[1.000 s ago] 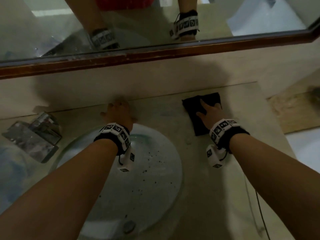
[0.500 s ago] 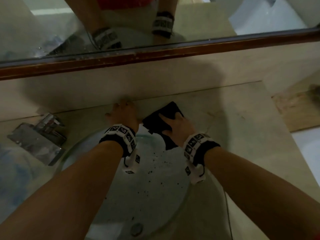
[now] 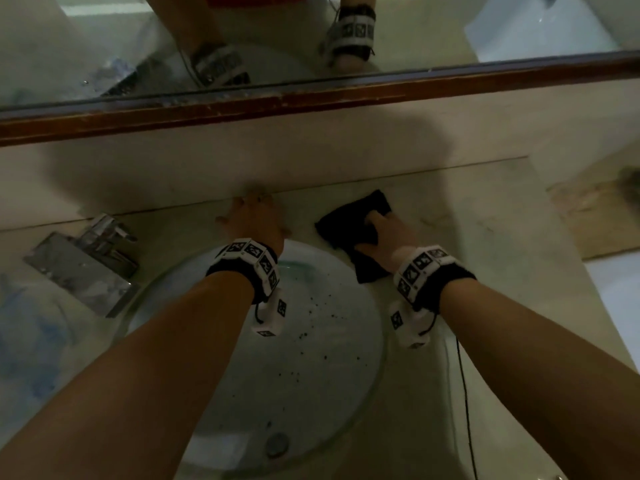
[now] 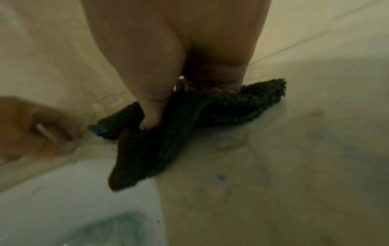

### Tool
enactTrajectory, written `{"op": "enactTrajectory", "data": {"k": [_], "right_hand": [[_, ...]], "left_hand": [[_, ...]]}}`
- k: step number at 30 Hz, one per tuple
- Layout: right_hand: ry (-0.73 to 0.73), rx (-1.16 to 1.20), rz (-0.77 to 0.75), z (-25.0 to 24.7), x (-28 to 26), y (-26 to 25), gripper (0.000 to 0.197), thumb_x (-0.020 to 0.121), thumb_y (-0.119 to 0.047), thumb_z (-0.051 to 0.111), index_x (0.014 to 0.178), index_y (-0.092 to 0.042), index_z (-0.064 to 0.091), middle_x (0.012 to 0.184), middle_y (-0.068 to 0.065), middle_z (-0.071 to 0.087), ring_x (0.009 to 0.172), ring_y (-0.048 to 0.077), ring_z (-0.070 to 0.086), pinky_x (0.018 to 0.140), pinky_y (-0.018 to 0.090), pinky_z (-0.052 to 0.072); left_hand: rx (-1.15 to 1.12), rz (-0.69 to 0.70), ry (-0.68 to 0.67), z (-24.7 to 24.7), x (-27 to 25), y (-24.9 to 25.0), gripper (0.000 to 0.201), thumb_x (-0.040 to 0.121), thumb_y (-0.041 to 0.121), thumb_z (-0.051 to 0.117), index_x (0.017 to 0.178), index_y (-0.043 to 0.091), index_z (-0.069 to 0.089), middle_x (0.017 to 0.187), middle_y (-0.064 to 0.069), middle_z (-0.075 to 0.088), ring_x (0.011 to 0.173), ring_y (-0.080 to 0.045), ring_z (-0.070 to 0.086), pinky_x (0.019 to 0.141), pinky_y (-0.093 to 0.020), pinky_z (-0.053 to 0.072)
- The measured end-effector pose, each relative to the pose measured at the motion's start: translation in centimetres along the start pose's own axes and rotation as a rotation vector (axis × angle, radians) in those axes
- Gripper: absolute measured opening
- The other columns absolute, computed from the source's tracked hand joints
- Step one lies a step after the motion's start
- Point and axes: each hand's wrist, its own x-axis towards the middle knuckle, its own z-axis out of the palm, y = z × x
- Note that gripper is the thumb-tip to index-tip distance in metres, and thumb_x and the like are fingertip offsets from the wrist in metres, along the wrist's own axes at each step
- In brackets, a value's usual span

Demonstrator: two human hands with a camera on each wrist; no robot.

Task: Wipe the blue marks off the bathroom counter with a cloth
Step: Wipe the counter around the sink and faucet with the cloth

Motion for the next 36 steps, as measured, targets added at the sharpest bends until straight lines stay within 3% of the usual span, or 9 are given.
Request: {"op": "enactTrajectory", "data": {"k": [11,16,20,26,30,36], "right_hand": [[-0.013,0.029,0.011,-2.8,4.3,-2.1,0.059,0.092,-0.04,0.063,0.142,-0.017,0.043,0.142,0.009,0.049,0.124,0.03,0.051,0.096,0.034,0.044],[-0.027,0.018,0.006,-2.0,2.4,-1.5,0.04,0.093,-0.04,0.06,0.126,-0.018,0.053,0.123,0.01,0.061,0.102,0.028,0.06,0.074,0.031,0.044],[-0.069,-0.016,0.013,-1.4,0.5,-0.7,0.049,0.095,-0.041,0.057,0.139,-0.022,0.046,0.133,0.008,0.057,0.111,0.03,0.059,0.081,0.032,0.047],[-0.028,0.031,0.041,-2.9,3.8,-2.2,0.061,0.095,-0.042,0.058,0.147,-0.019,0.037,0.146,0.009,0.045,0.126,0.031,0.049,0.099,0.037,0.044],[0.008,0.036,0.04,-3.1,4.3,-2.5,0.059,0.095,-0.042,0.057,0.146,-0.018,0.039,0.144,0.011,0.047,0.124,0.032,0.05,0.095,0.035,0.044],[-0.039,0.001,-0.021,-0.8,0.9,-0.9,0.052,0.094,-0.044,0.057,0.138,-0.019,0.045,0.132,0.01,0.056,0.111,0.031,0.057,0.088,0.036,0.049]], "left_hand": [[0.023,-0.011,-0.006,-0.1,0.2,0.1,0.064,0.083,0.048,0.068,0.133,0.016,0.048,0.142,-0.007,0.04,0.128,-0.033,0.038,0.102,-0.063,0.032],[0.005,-0.005,-0.002,-0.2,0.1,0.2,0.065,0.082,0.048,0.07,0.133,0.016,0.047,0.141,-0.007,0.041,0.129,-0.034,0.038,0.103,-0.065,0.031],[0.008,-0.013,-0.022,-0.5,-0.1,0.4,0.069,0.083,0.046,0.069,0.138,0.015,0.042,0.142,-0.009,0.041,0.131,-0.033,0.036,0.103,-0.064,0.031],[0.028,-0.008,-0.015,-0.1,0.2,0.1,0.071,0.084,0.049,0.066,0.141,0.015,0.039,0.145,-0.008,0.039,0.131,-0.033,0.036,0.102,-0.062,0.032],[0.028,-0.008,-0.005,0.0,0.0,0.1,0.067,0.084,0.051,0.066,0.137,0.017,0.043,0.142,-0.006,0.041,0.13,-0.032,0.037,0.101,-0.063,0.031],[0.024,-0.008,-0.015,-0.2,-0.1,0.3,0.074,0.084,0.051,0.066,0.143,0.015,0.038,0.147,-0.005,0.035,0.132,-0.033,0.034,0.102,-0.064,0.03]]}}
